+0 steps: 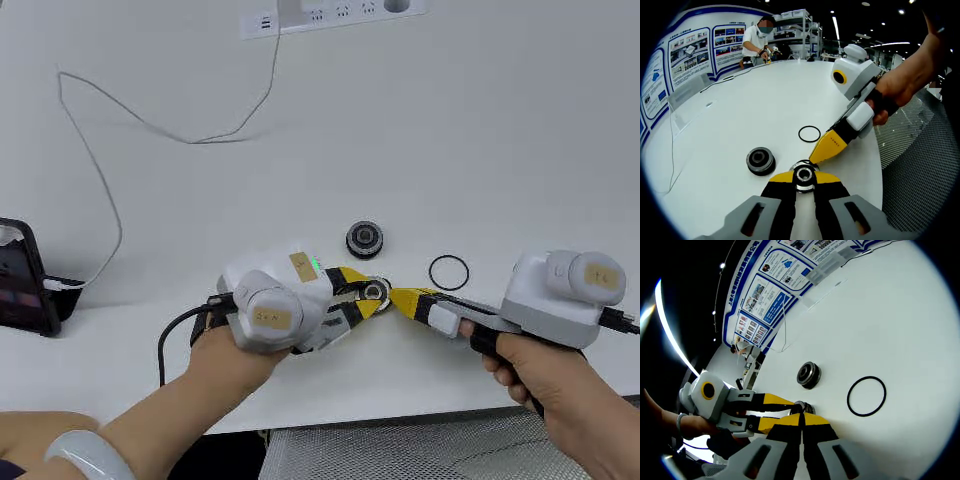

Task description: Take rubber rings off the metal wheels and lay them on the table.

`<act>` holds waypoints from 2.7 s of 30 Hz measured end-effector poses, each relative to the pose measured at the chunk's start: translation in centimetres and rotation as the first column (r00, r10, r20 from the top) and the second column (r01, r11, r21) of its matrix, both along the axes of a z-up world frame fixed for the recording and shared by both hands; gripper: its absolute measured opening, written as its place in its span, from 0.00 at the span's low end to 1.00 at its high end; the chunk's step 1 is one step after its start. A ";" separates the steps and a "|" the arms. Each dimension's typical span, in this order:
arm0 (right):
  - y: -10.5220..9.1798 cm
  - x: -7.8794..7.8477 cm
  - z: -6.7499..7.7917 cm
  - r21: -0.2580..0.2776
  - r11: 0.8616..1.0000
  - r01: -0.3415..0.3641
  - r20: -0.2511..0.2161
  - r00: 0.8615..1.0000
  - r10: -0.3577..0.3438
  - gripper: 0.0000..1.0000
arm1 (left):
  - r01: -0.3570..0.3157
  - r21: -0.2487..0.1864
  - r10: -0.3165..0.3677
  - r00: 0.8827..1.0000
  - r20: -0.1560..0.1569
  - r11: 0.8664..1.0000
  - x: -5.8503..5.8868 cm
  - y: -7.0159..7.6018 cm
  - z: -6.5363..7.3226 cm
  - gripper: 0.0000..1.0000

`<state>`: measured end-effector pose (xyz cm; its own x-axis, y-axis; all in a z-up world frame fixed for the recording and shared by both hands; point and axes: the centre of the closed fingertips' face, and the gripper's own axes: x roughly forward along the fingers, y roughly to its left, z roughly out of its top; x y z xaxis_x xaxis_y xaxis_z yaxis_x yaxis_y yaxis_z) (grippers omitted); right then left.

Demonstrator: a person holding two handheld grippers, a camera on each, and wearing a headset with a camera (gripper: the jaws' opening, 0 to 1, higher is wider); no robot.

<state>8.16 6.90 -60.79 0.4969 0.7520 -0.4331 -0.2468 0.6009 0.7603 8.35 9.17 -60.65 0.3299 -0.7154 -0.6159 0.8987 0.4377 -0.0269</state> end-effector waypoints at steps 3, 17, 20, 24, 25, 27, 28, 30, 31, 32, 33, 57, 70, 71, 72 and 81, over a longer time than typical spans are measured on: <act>0.0 0.0 0.1 0.001 1.000 -0.001 -0.001 1.000 0.001 0.01 | 0.000 0.000 0.000 1.000 0.000 1.000 0.0 0.0 0.0 0.13; 0.4 -0.2 0.6 0.002 1.000 -0.003 -0.001 1.000 0.003 0.01 | -0.002 -0.003 0.002 1.000 0.000 1.000 0.0 -0.1 0.0 0.13; 0.4 -0.2 0.6 0.003 1.000 -0.004 -0.001 1.000 0.004 0.01 | -0.003 -0.004 0.003 1.000 0.000 1.000 0.0 -0.1 0.1 0.13; 0.6 -0.3 0.8 0.004 1.000 -0.005 0.000 1.000 0.005 0.01 | -0.002 -0.004 0.002 1.000 0.000 1.000 0.0 -0.1 0.0 0.13; 0.6 -0.3 0.8 0.005 1.000 -0.005 0.000 1.000 0.005 0.01 | -0.002 -0.004 0.002 1.000 -0.001 1.000 0.0 -0.1 0.1 0.13; 0.6 -0.3 0.9 0.007 1.000 -0.004 -0.001 1.000 0.004 0.01 | -0.002 -0.005 0.002 1.000 -0.001 1.000 0.0 -0.1 0.1 0.13; 0.6 -0.3 0.9 0.007 1.000 -0.004 0.000 1.000 0.004 0.01 | -0.002 -0.005 0.002 1.000 -0.001 1.000 0.0 -0.1 0.1 0.13; 0.7 -0.3 0.9 0.010 1.000 -0.004 -0.001 1.000 0.004 0.01 | -0.002 -0.004 0.002 1.000 0.000 1.000 0.0 -0.1 0.1 0.13; 0.7 -0.2 0.9 0.010 1.000 -0.005 -0.001 1.000 0.005 0.01 | -0.003 -0.005 0.003 1.000 -0.001 1.000 0.0 0.0 0.1 0.13; 0.7 -0.2 0.9 0.012 1.000 -0.006 0.000 1.000 0.006 0.01 | -0.003 -0.005 0.003 1.000 -0.001 1.000 0.0 -0.1 0.1 0.13; 0.7 -0.2 0.9 0.012 1.000 -0.007 0.001 1.000 0.007 0.01 | -0.003 -0.005 0.003 1.000 -0.001 1.000 0.0 -0.1 0.1 0.13; 1.5 -0.2 1.7 0.041 0.999 -0.025 0.012 1.000 0.025 0.01 | -0.003 -0.003 0.003 1.000 -0.001 1.000 0.0 -0.1 0.1 0.13; 1.6 -0.5 2.1 0.055 0.998 -0.042 0.017 0.999 0.041 0.01 | -0.001 -0.002 0.001 1.000 0.002 1.000 0.0 -0.1 0.1 0.13; 1.6 -0.5 2.1 0.055 0.998 -0.044 0.019 0.999 0.043 0.01 | -0.002 -0.002 0.002 1.000 0.002 1.000 0.0 -0.1 0.1 0.13; 1.7 -0.6 2.2 0.055 0.997 -0.044 0.019 0.999 0.043 0.01 | -0.002 -0.001 0.002 1.000 0.002 1.000 0.0 -0.2 0.1 0.13; 1.7 -0.4 2.1 0.051 0.998 -0.035 0.023 0.999 0.034 0.01 | -0.003 -0.017 0.003 1.000 -0.004 1.000 -0.2 0.1 0.2 0.14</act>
<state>7.77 8.57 -58.66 0.4797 0.7897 -0.3825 -0.2839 0.5522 0.7839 8.13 9.25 -60.43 0.3295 -0.7249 -0.6049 0.8973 0.4397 -0.0382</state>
